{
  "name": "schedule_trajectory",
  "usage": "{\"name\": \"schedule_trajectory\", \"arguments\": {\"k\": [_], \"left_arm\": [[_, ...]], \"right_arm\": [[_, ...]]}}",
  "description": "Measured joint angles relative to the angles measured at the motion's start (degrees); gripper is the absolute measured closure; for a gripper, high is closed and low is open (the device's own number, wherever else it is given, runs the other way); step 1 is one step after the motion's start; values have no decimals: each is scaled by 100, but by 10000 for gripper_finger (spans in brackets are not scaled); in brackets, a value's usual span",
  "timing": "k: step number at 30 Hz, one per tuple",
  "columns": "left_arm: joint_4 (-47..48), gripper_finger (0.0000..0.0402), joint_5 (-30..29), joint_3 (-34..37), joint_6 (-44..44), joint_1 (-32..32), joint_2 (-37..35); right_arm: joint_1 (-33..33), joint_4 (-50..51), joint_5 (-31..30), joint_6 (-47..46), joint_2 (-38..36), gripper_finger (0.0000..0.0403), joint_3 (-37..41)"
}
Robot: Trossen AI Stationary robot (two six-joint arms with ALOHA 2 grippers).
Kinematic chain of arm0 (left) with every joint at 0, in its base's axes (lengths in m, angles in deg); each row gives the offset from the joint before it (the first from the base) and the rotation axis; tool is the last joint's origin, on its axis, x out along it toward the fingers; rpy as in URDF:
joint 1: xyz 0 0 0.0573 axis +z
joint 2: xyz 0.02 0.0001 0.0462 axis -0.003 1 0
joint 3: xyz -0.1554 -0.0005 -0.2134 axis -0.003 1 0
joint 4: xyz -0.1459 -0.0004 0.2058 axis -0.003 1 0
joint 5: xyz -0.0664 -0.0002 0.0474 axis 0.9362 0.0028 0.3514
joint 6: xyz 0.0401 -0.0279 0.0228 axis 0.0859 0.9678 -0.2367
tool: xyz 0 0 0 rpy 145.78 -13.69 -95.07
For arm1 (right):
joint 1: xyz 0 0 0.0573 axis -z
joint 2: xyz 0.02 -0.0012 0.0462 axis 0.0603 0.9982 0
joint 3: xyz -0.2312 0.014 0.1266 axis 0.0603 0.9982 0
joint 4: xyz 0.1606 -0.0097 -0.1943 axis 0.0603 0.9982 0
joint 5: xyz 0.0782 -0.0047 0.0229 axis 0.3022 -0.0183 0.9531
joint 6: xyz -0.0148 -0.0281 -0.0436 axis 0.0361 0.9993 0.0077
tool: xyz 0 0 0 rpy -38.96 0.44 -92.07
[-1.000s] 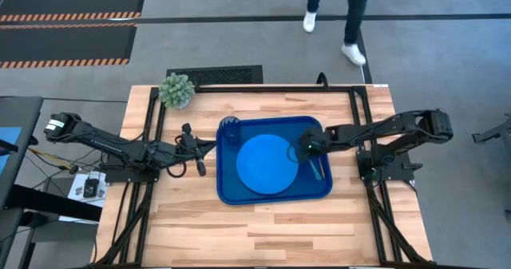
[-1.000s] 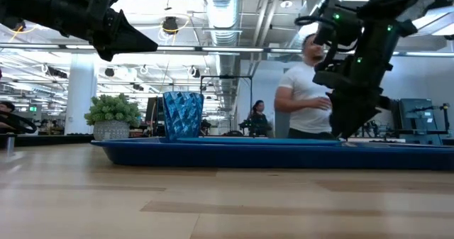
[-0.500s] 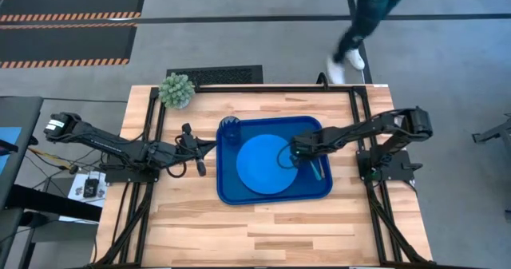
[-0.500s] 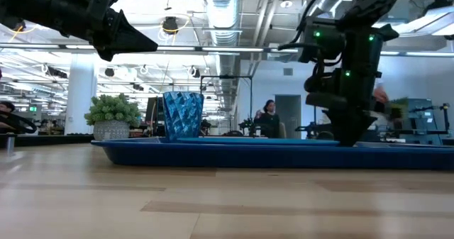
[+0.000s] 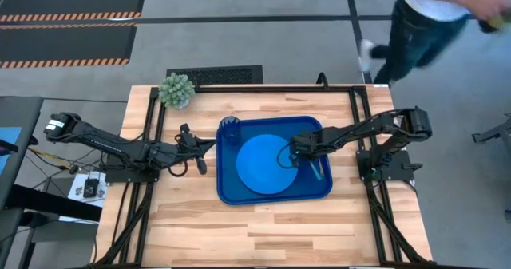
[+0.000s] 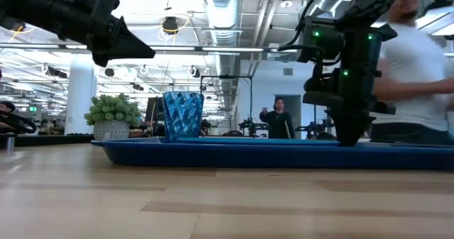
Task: Pick and place plate/cup/fork/spoon on tray
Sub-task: Put the blue fork on the blue tray to the left of the black spoon
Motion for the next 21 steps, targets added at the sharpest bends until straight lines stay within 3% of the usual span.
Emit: {"name": "schedule_trajectory", "arguments": {"k": [21], "left_arm": [[109, 401, -166, 0, 103, 0, 0]], "right_arm": [[17, 169, 210, -1794, -37, 374, 9]]}}
